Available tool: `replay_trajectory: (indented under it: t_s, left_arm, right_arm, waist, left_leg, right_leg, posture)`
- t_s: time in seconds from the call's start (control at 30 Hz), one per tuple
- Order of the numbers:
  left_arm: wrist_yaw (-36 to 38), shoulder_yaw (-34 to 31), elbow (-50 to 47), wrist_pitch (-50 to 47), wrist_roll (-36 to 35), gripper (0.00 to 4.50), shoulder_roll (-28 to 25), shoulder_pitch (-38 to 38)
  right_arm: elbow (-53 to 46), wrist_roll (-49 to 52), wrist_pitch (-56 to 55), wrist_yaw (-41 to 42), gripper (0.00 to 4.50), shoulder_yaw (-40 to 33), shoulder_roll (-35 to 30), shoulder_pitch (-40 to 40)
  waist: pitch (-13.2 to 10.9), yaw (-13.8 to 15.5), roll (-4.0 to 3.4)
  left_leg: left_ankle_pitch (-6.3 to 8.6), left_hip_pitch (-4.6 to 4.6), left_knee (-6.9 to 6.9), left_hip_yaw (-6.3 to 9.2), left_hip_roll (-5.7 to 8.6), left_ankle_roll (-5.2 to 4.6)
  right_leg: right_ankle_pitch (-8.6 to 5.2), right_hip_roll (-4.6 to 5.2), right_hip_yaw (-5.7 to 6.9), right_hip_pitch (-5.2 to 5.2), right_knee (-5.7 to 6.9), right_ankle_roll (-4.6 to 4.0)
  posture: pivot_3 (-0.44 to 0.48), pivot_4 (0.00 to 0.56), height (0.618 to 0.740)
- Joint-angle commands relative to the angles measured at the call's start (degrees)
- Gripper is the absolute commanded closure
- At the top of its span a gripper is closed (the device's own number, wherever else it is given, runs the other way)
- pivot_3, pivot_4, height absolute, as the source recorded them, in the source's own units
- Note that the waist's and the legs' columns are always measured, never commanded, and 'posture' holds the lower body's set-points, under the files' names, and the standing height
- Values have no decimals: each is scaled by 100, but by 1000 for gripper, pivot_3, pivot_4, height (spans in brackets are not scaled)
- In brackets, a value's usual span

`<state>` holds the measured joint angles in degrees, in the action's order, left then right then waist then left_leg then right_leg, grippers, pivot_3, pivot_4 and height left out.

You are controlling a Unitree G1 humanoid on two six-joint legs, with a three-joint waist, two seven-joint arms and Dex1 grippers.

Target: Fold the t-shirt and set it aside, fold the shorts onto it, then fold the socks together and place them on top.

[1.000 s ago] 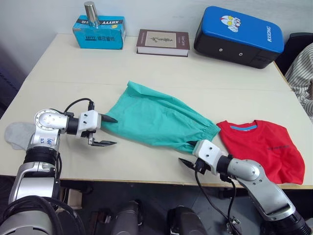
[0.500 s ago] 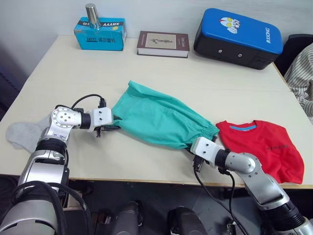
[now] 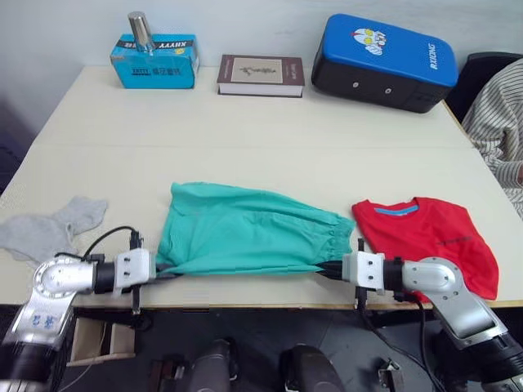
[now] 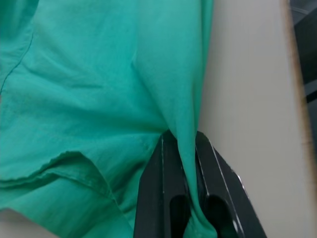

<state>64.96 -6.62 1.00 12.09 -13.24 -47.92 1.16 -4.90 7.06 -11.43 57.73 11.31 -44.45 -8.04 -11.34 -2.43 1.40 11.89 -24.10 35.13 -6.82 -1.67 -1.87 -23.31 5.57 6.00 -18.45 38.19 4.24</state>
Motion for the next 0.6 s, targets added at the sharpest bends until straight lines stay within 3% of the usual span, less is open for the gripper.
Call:
replay_trajectory:
  t_s: [0.03, 0.07, 0.17, 0.23, 0.37, 0.4, 0.5, 0.6]
  left_arm:
    - [-460, -520, -753, -572, -213, 4494, -57, 460]
    - [-470, -527, -867, -694, -308, 4494, -32, 549]
    - [-495, -566, -1077, -976, -460, 3780, -43, 760]
    - [-318, -677, -1220, -1138, -645, 3151, -130, 969]
    - [465, -1267, -1662, -2090, -1818, 1906, -568, 1387]
    - [441, -1484, -1744, -2520, -2160, 1900, -724, 1279]
    - [545, -1684, -2108, -3950, -3388, 1900, -1215, 880]
    - [-7, -995, -2152, -4268, -3470, 2298, -793, -96]
  right_arm:
    - [238, 37, 67, 8, 4500, -324, -150, 86]
    - [147, 309, 382, 92, 4500, -364, -124, 145]
    - [-117, 632, 558, 174, 3796, -434, -93, 326]
    - [-332, 725, 595, 205, 3107, -569, -159, 532]
    - [-1248, 1751, 1475, 419, 1725, -1193, -481, 899]
    - [-1604, 2300, 2049, 459, 1404, -1420, -674, 949]
    - [-2403, 3866, 3424, 466, 1404, -1897, -1090, 1059]
    - [-2547, 3978, 3748, -165, 2105, -1671, -636, 686]
  waist:
    - [0, 50, 0]
    - [0, 68, -1]
    - [0, 96, -1]
    - [0, 90, -1]
    - [-6, 85, -11]
    - [-9, 86, -17]
    - [-14, 106, -24]
    - [-3, 98, -31]
  left_leg:
    - [0, 0, 0, 0, 1, 0]
    - [-1, -1, 1, -1, 1, 1]
    - [-5, -2, 0, -1, 1, 8]
    - [-4, -5, -1, -1, 1, 7]
    - [-1, -8, -8, -3, 0, 11]
    - [2, -11, -8, -3, 0, 7]
    - [3, -18, -9, 5, -1, -10]
    - [18, -8, -15, 11, 1, 11]
  right_leg:
    - [0, 0, -1, 1, -4, 0]
    - [0, 0, -2, 1, -7, 0]
    - [0, 1, -2, 5, -14, 0]
    - [0, 0, 0, 5, -19, 0]
    - [0, 0, -1, 2, -27, 0]
    - [-2, -1, -2, -1, -29, -4]
    - [-16, -1, -3, 0, -37, -30]
    - [-18, -2, -8, 15, -53, -33]
  posture:
    - [0, 150, 740]
    - [0, 150, 740]
    - [0, 150, 740]
    - [0, 150, 740]
    - [0, 150, 740]
    - [0, 150, 740]
    - [0, 150, 740]
    - [0, 150, 740]
